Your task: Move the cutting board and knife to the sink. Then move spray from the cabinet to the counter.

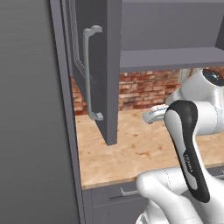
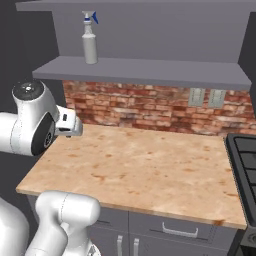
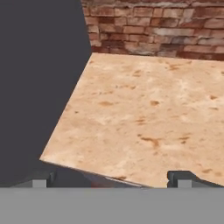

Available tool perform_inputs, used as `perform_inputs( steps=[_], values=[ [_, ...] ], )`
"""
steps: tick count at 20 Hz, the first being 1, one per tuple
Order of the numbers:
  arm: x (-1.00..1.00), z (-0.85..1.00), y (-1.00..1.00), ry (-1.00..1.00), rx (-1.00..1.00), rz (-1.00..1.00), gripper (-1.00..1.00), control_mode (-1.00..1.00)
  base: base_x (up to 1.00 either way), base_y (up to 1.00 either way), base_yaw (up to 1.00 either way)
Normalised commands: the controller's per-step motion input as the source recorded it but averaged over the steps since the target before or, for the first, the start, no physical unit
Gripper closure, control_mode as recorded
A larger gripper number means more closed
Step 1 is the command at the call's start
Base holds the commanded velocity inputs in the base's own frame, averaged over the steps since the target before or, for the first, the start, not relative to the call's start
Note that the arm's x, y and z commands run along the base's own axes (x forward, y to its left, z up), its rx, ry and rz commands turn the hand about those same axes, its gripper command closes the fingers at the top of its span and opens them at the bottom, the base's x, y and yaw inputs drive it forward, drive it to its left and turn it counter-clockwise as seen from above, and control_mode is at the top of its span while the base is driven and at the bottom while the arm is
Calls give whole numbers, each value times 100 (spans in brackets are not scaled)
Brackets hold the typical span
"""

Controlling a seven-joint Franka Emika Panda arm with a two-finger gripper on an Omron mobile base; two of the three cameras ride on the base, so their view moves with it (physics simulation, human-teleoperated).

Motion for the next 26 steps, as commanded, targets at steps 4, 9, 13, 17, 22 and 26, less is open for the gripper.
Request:
perform_inputs(
  steps=[4, 9, 13, 17, 22, 26],
  values=[
    [7, 53, 0, -20, -3, 0, -100, -100, 0, 0, 0],
    [6, 46, 0, -31, 0, 0, -100, -100, 0, 0, 0],
    [6, 42, 0, -32, 0, -1, -100, -100, 0, 0, 0],
    [2, 40, 0, -33, 0, 0, -100, -100, 0, 0, 0],
    [5, 43, -1, -16, 0, -5, -100, -100, 0, 0, 0],
    [18, 46, -5, 0, 0, -9, -100, -100, 0, 0, 0]
  ],
)
